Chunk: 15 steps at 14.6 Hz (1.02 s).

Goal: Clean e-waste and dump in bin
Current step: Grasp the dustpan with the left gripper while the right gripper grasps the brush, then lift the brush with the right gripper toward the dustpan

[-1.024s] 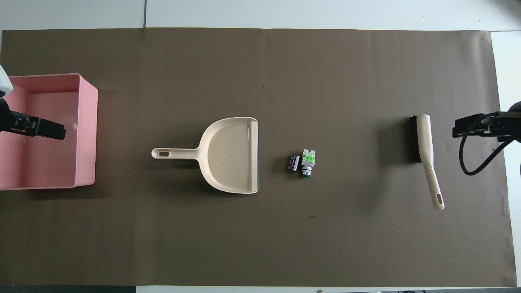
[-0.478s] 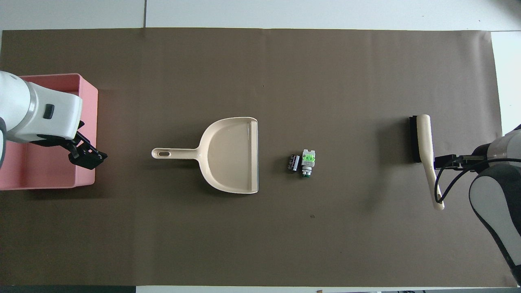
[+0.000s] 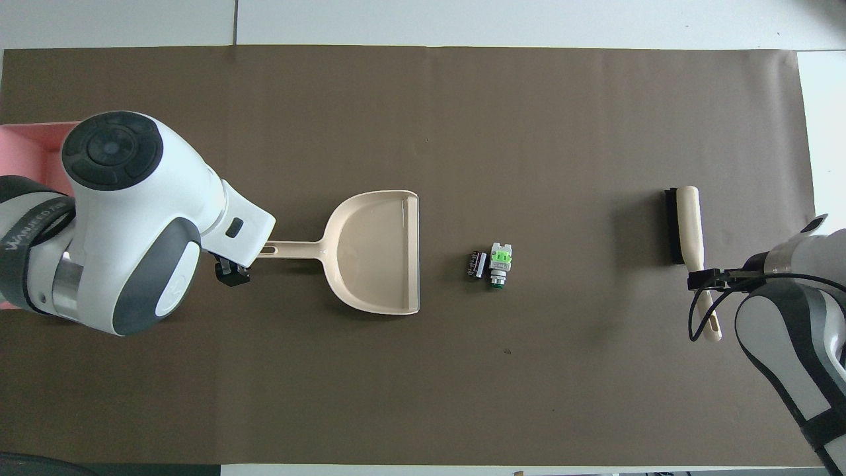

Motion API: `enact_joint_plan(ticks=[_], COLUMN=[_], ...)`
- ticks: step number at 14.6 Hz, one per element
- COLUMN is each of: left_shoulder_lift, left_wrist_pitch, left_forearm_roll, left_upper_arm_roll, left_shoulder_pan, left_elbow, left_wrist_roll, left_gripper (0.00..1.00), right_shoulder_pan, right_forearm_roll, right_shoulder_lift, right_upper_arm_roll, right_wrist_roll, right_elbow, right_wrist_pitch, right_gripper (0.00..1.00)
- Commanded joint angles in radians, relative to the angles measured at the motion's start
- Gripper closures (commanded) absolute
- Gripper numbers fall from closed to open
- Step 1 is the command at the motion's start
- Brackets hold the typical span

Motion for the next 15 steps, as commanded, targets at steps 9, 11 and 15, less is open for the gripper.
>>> enact_joint_plan(ticks=[9,11,15], left_shoulder_lift=[0.154,0.16,0.162], left_wrist_pitch=[0.214,0.222,0.225], left_forearm_roll=[0.148,0.153,0.153], left_upper_arm_roll=[0.016,0.016,0.016], left_shoulder_pan=[-0.14,-0.151,-0.174], left_elbow=[-0.097,-0.097,-0.108], left_wrist_roll=[-0.192,-0.193,-0.216], left_gripper=[0.11,0.11,0.15], right_shoulder_pan=[-0.014,-0.013,-0.006], right_forearm_roll=[0.066,0.066,0.066], right_shoulder_lift=[-0.005,-0.008,-0.008], right_upper_arm_roll=[0.008,0.01,0.008], right_wrist_roll=[-0.093,-0.093,-0.09], right_elbow=[-0.05,-0.051,-0.051], right_wrist_pitch=[0.028,0.026,0.026], right_gripper=[0.14,0.28,0.5])
